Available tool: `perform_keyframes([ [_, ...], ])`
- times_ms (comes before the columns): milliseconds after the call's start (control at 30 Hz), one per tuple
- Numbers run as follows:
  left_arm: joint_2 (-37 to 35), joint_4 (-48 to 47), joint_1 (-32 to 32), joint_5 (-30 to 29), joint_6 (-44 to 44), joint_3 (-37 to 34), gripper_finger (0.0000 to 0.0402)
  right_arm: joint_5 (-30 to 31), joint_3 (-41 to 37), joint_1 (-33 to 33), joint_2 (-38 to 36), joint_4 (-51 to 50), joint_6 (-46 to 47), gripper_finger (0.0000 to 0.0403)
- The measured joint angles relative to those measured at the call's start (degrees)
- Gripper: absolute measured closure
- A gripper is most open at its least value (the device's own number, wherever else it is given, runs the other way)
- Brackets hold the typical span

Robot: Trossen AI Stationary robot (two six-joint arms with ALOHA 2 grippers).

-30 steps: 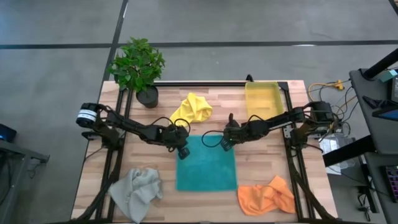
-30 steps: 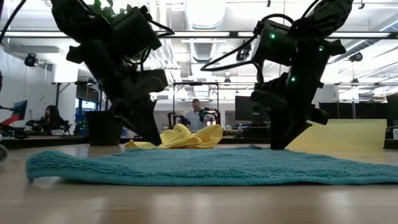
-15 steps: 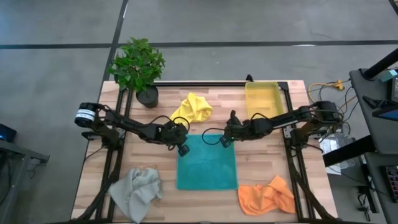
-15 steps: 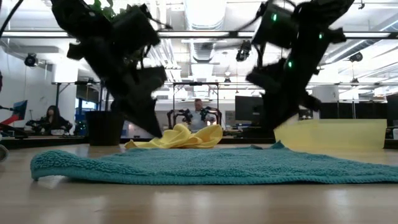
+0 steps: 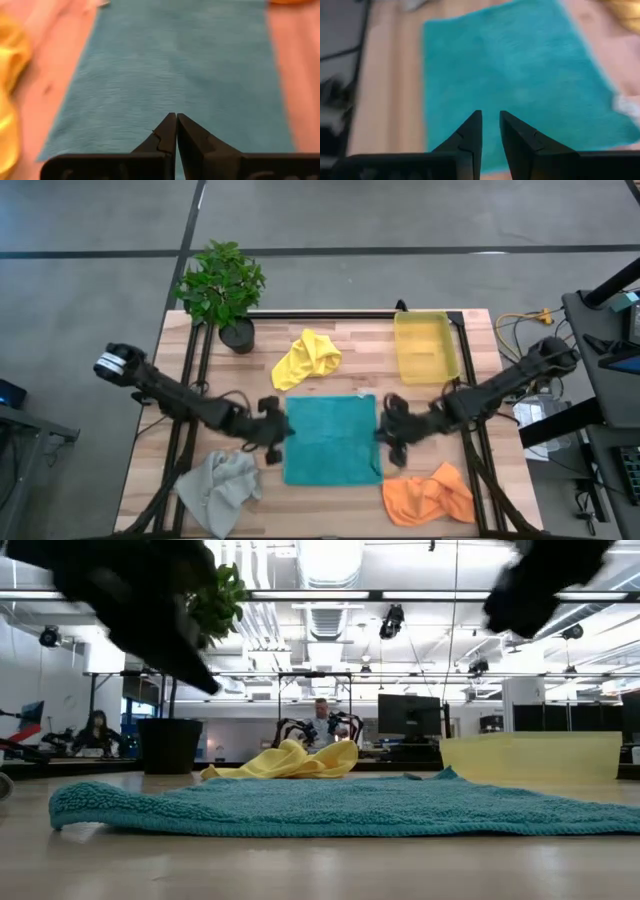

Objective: Fold microfiber towels
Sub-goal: Fold the blue microfiber towel

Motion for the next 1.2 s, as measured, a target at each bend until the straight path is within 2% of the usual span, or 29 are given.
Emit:
perform_keyframes([
  [200, 1.9, -0.4, -9.7, -6.8, -5.7, 0.3, 0.0402, 0.1, -0.1, 9.5, 5.1, 0.4, 3.9, 0.0338],
  [433, 5.7, -0.4, -13.8, -7.4, -9.1, 0.9, 0.0402, 0.4, 3.0, 14.6, 15.2, 1.3, 5.7, 0.0303],
  [700, 7.5, -0.6, -14.8, -7.2, -6.4, 2.9, 0.0402, 2.3, 10.6, 15.3, 25.1, 2.1, 0.0, 0.0241],
  [833, 6.8, -0.7, -15.2, -6.1, -5.8, 3.3, 0.0402, 2.7, 13.1, 15.1, 28.9, 1.3, -1.1, 0.0223],
  [967, 6.6, -0.8, -16.1, -5.6, -5.8, 3.5, 0.0402, 2.6, 14.6, 15.1, 31.9, 0.6, -1.0, 0.0222],
  [1200, 6.6, -0.8, -18.0, -5.3, -6.0, 3.5, 0.0402, 2.6, 16.1, 15.1, 34.3, -8.7, 3.9, 0.0245],
])
